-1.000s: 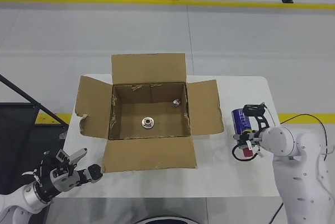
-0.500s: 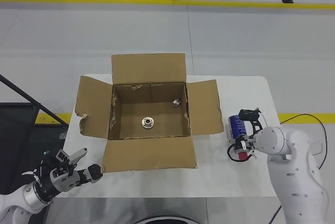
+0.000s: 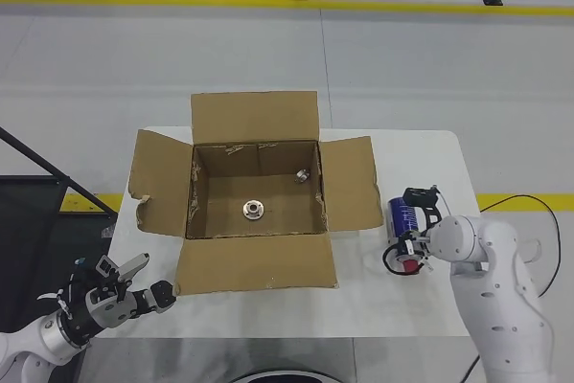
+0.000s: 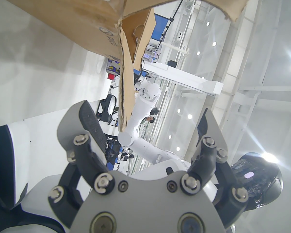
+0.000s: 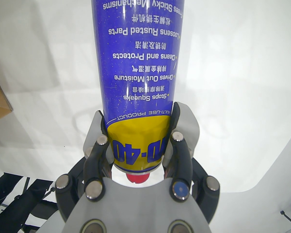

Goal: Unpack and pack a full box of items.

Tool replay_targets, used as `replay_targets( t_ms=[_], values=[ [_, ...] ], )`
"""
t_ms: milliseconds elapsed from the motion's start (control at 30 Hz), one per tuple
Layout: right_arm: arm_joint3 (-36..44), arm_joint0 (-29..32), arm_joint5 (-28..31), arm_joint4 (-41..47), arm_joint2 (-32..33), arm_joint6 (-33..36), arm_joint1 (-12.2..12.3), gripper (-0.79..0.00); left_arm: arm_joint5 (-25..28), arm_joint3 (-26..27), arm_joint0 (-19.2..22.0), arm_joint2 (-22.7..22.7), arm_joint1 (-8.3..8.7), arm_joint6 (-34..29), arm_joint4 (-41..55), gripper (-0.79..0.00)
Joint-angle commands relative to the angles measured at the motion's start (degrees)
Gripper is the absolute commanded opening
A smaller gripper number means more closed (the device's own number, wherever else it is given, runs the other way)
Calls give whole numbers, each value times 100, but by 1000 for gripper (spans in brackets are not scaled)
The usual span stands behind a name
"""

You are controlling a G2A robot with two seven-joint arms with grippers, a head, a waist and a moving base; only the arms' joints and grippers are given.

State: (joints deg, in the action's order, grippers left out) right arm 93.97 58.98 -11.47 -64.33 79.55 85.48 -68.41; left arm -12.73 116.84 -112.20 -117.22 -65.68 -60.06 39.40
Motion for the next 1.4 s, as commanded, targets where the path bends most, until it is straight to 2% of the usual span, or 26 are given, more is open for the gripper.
replay_targets(
  t_ms=[0,167,433,733,1033,1100,1367],
  values=[
    [-9,-8,-14,3,-14,8,1,-542,0,0,0,0,0,0,0,0],
    [-38,-37,-27,38,-58,13,1,-523,0,0,0,0,0,0,0,0],
    [-100,-75,0,103,-143,12,2,-434,0,0,0,0,0,0,0,0],
    [-131,-101,18,134,-185,24,13,-400,0,0,0,0,0,0,0,0],
    [-123,-76,-20,166,-219,-18,21,-323,0,0,0,0,0,0,0,0],
    [-108,-65,-29,168,-224,-19,24,-249,0,0,0,0,0,0,0,0],
    [-14,-8,-58,137,-215,-2,42,-120,0,0,0,0,0,0,0,0]
  ],
)
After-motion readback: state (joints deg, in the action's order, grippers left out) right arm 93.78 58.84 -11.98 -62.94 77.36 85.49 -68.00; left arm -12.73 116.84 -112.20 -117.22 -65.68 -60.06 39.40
